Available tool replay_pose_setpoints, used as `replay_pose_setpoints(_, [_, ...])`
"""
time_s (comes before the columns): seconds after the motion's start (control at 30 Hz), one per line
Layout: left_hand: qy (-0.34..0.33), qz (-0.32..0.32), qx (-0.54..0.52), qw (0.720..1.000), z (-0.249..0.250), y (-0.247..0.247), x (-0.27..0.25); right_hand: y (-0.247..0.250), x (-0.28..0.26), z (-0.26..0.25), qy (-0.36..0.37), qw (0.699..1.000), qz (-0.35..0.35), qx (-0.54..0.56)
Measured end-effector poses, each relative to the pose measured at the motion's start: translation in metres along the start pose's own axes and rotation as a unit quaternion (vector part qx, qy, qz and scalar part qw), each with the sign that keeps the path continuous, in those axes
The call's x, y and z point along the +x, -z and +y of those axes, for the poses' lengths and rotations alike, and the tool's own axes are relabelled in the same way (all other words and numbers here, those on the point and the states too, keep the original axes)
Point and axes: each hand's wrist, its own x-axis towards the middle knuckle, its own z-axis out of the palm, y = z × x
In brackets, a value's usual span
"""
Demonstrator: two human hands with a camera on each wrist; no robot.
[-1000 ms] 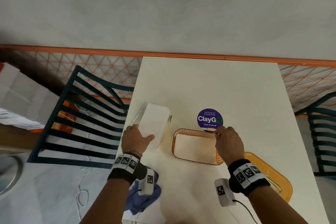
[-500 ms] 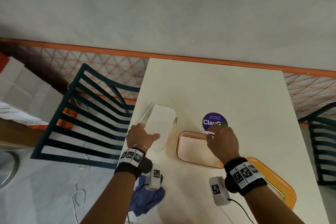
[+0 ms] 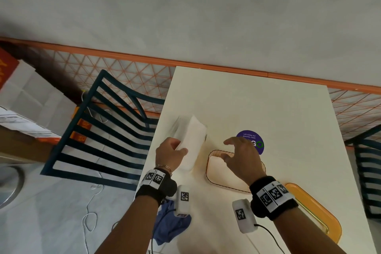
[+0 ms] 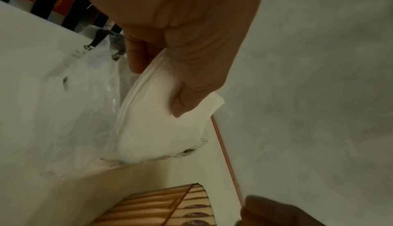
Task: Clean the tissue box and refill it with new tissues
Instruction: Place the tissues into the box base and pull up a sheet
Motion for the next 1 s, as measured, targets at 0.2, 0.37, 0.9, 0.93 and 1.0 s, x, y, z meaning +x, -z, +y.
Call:
replay_pose_setpoints(0.2, [-0.069,0.042,-0.089,0.993,0.002,0.017,-0.021,0.003,0.032,-0.025,0.032,0.994,-0.073,0.080])
replay_pose_setpoints(0.37, [-0.147,0.006,-0.097,0.984,0.000,0.042,-0.027,-0.005,0.060,-0.034,0.059,0.965,-0.158,0.201])
replay_pose_setpoints(0.9, [-0.035,0.018,-0.242,0.969,-0.023,0.029,-0.003,-0.050,0.054,-0.042,0.019,0.916,-0.184,0.357])
replay_pose_setpoints(0.93, [-0.039,0.022,-0.243,0.969,-0.022,0.026,-0.004,-0.051,0.053,-0.043,0.026,0.916,-0.185,0.354])
replay_pose_setpoints(1.0, [-0.035,0.039,-0.250,0.967,-0.020,0.021,-0.004,-0.052,0.052,-0.045,0.035,0.918,-0.173,0.355])
